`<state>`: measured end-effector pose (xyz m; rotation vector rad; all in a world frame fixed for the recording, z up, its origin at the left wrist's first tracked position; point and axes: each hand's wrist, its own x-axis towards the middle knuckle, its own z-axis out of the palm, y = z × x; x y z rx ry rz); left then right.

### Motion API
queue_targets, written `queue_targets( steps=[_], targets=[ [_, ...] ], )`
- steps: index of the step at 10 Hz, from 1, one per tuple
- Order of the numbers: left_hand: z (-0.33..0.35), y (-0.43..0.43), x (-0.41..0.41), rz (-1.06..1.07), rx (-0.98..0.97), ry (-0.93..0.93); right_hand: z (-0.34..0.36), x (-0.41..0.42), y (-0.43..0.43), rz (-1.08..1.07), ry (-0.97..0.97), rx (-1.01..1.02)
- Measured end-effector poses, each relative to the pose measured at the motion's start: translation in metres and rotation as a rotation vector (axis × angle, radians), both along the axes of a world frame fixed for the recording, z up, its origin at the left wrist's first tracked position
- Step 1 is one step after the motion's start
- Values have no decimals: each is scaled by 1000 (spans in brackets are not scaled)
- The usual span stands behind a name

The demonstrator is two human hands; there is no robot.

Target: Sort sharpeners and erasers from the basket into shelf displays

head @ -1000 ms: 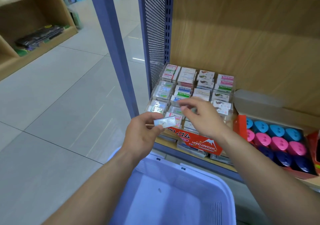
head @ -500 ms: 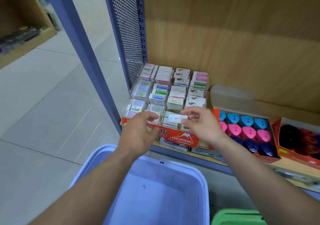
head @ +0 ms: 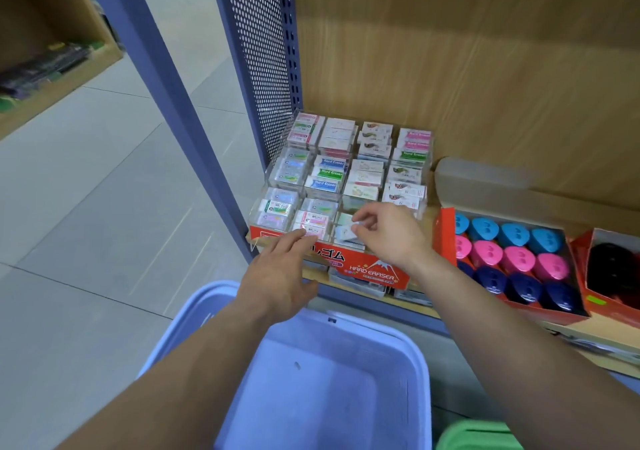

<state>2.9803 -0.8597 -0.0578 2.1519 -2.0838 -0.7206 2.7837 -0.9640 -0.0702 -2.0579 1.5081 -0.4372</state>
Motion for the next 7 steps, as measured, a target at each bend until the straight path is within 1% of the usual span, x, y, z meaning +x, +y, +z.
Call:
queue_targets(
  steps=[1,2,3,5,6,7],
  targets=[
    [0,0,2,-2,8,23,1,2,1,77,146,-21],
    [1,0,3,-12,6,33,4,3,0,133,224,-36],
    [1,0,3,-19,12,43,4,5,2,165,255,44],
    [10,0,-1,-24,54,39,21,4,11,227,294,117],
    [28,6,-15,-26,4,51,37,-2,25,179,331,31],
    [50,13,-30,-11,-16,59,57,-21,40,80,303,-74]
  ],
)
